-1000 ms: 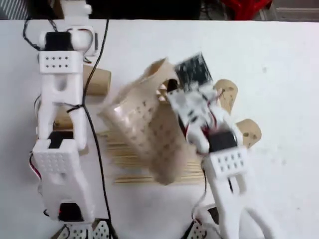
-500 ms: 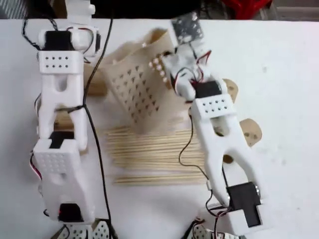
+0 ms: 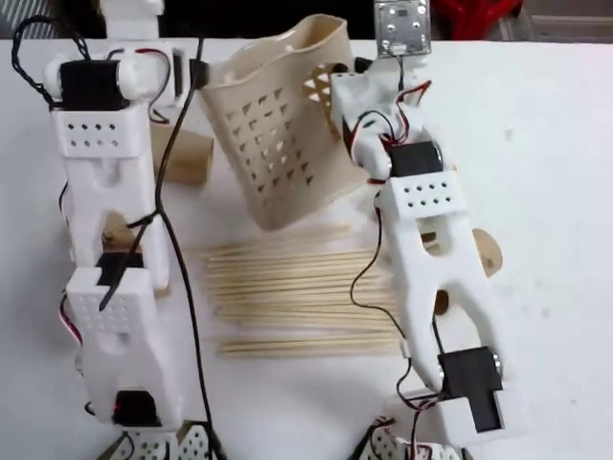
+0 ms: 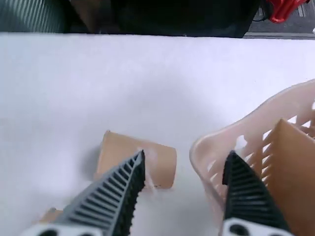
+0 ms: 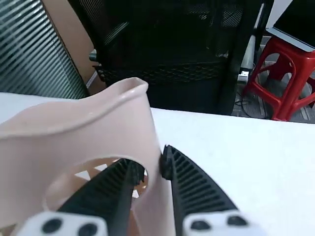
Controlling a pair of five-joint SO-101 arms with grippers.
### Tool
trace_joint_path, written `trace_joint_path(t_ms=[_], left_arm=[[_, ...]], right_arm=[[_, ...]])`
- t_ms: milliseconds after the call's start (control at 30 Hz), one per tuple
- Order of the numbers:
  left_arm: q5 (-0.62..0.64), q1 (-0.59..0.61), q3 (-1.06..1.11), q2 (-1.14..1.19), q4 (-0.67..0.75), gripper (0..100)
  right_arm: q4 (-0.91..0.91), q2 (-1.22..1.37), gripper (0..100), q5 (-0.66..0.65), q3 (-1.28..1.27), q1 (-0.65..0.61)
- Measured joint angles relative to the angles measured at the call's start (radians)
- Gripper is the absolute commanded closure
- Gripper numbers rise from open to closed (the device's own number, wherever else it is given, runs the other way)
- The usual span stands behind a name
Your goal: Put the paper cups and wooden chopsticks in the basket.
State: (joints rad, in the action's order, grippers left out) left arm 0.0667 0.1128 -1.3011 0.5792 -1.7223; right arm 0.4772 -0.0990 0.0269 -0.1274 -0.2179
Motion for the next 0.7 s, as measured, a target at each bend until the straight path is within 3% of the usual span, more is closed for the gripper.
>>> trace_joint_path(t_ms=[700], left_arm=[[0.282, -0.026, 0.097, 0.009, -0.057, 73]], right_arm=[[-0.393, 0.0, 98.2, 0.002, -0.347, 0.023]])
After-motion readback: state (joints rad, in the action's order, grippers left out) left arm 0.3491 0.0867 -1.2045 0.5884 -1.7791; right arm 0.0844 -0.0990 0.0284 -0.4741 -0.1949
